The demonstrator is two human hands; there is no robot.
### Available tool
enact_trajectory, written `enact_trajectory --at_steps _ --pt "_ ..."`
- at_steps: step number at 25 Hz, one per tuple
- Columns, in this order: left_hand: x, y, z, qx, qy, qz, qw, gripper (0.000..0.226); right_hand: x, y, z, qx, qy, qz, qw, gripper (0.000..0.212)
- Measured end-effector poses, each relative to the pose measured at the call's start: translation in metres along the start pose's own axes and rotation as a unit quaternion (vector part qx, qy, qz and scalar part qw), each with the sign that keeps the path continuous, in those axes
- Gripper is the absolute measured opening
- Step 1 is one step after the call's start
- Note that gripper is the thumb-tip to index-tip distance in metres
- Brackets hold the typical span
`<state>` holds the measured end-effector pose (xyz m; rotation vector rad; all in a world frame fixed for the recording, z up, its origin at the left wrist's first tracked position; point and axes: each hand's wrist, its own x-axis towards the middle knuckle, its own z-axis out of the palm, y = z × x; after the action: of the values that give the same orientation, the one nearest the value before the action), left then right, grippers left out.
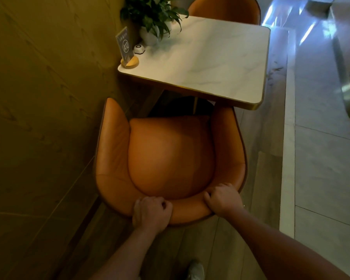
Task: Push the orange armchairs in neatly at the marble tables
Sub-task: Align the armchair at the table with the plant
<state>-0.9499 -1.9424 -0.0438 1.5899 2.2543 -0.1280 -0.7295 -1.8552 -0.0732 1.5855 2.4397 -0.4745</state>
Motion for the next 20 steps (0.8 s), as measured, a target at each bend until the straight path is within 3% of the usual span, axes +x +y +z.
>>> enact_trajectory --at_steps 6,13,20 --pt "-0.004 -0.007 -0.008 -0.006 -0.004 0.014 1.000 0.041 -0.002 -0.013 0.000 -0.027 0.006 0.027 0.999 0.048" --pt "0.005 -0.065 -0.020 0.006 0.001 0.059 0.998 0.043 -0.008 -0.070 0.011 -0.027 0.006 0.049 0.998 0.045" --pt "0.034 -0.123 -0.046 0.006 0.006 0.110 0.994 0.045 0.005 -0.131 0.016 0.036 0.020 0.086 0.995 0.046"
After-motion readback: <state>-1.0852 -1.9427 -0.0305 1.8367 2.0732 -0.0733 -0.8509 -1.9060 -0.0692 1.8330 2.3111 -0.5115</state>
